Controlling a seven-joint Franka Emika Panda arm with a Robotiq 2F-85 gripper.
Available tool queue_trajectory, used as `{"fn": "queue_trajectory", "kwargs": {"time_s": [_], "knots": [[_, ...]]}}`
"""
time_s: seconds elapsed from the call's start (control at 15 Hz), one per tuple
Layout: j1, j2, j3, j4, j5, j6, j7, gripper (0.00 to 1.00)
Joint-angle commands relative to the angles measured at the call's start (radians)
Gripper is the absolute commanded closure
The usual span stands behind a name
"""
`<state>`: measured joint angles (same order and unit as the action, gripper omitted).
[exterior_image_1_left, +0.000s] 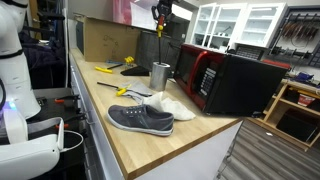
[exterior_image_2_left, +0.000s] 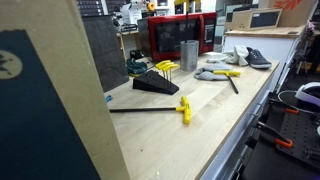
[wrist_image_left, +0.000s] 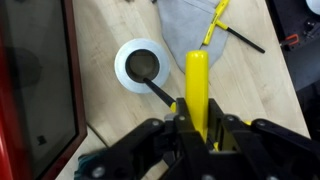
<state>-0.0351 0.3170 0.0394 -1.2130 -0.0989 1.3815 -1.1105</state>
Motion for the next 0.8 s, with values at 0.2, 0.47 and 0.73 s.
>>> {"fn": "queue_trajectory", "kwargs": {"time_s": [0.2, 0.47, 0.73], "knots": [[-0.021, 0.038, -0.002, 0.176, 0.126, -0.082, 0.127, 0.94], [-0.012, 0.109, 0.008, 0.237, 0.174, -0.048, 0.202, 0.94], [-0.006, 0.190, 0.017, 0.265, 0.243, 0.024, 0.239, 0.94]]}}
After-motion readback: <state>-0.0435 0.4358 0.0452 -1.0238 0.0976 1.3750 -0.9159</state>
